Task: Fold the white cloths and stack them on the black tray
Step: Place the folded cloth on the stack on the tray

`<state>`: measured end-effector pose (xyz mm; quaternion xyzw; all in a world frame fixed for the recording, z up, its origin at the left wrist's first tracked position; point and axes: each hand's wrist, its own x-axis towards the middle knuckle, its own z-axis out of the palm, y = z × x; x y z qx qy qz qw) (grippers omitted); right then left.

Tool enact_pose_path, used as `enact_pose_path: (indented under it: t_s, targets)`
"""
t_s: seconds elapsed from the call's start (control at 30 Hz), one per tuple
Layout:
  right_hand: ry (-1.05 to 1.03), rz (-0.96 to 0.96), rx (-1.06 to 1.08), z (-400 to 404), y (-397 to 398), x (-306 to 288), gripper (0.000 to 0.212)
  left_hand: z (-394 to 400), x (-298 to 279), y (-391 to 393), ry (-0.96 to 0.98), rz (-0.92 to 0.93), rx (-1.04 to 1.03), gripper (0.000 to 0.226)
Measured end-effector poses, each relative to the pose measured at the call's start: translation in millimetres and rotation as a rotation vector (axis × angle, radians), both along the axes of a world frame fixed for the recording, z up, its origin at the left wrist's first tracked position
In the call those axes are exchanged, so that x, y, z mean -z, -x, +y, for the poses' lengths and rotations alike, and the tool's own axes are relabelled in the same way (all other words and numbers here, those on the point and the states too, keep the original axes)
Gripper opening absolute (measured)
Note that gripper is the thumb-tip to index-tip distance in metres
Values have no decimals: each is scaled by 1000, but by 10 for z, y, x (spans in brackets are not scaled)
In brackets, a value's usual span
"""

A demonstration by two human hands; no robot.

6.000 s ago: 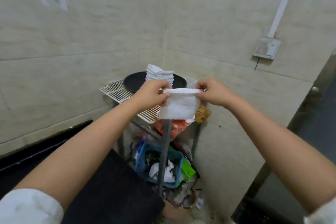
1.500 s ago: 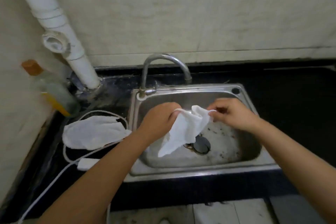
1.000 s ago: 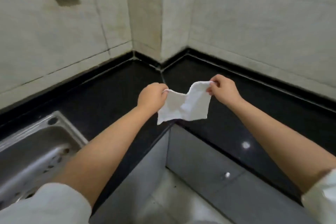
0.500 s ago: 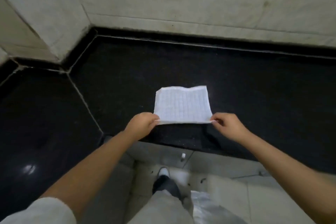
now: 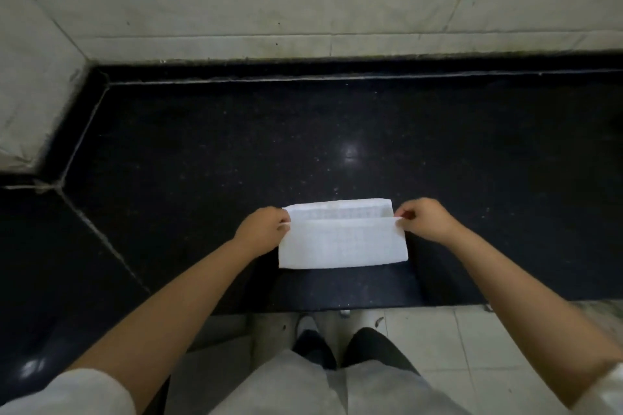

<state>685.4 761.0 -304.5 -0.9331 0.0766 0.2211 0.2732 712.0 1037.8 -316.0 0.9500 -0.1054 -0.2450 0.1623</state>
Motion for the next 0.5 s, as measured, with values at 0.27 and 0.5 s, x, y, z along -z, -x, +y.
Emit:
enact_pose_path:
  t_s: [0.27,0.5]
  targets:
    - [73,-84,101,52,-416,236,20,-144,220,-296,-109,-121,-100,25]
    - [167,-79,-55,52,-470,379,24,-144,330,-310,-104,-151,-115,26]
